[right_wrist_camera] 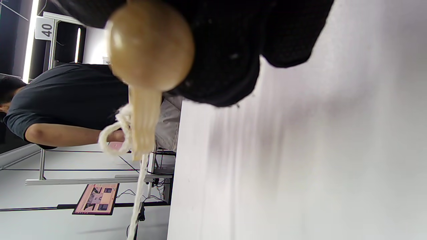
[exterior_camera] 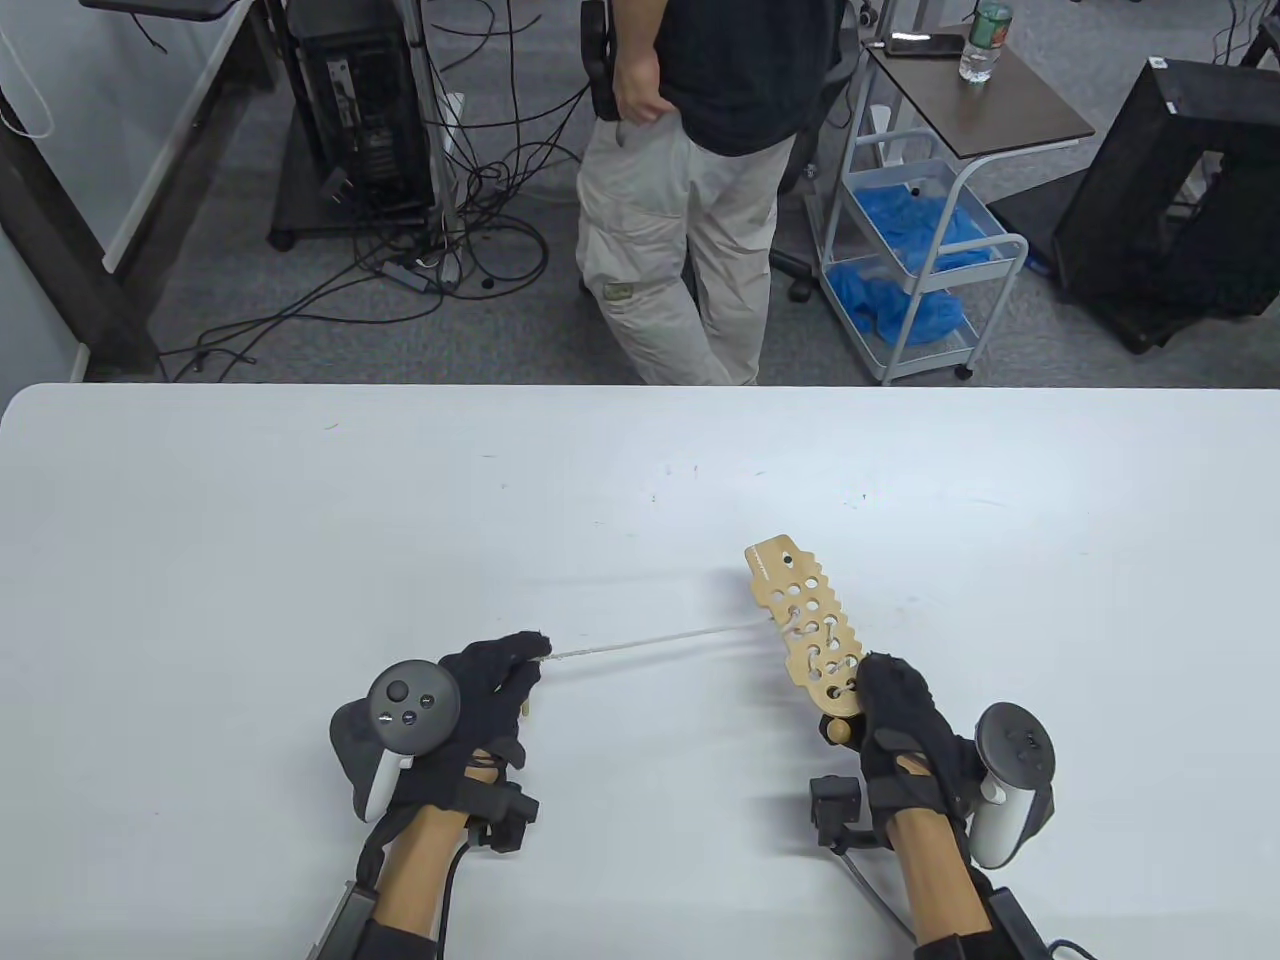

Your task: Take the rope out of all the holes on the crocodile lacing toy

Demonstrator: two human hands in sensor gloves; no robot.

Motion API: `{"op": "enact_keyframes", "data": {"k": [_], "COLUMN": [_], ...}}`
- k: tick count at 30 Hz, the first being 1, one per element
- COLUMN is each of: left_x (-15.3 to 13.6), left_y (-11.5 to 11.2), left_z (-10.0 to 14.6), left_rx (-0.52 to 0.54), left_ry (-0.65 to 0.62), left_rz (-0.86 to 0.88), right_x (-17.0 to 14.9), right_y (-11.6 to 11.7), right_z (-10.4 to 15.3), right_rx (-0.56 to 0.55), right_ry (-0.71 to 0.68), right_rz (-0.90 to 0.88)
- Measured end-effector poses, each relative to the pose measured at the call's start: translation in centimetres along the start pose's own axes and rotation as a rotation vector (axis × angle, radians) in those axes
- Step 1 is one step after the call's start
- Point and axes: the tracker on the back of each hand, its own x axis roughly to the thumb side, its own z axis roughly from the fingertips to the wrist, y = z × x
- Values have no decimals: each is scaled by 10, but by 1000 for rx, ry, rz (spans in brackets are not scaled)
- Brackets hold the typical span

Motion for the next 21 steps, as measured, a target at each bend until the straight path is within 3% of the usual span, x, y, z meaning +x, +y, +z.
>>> {"op": "enact_keyframes", "data": {"k": [21], "left_x": [-13], "left_y": [15], "left_z": [0], "left_rx": [93], "left_ry": [68], "left_rz": [84], "right_x": [1], "right_y": [-8], "right_z": [1], "right_rx": [-26], "right_ry": [20], "right_rz": [-89]}}
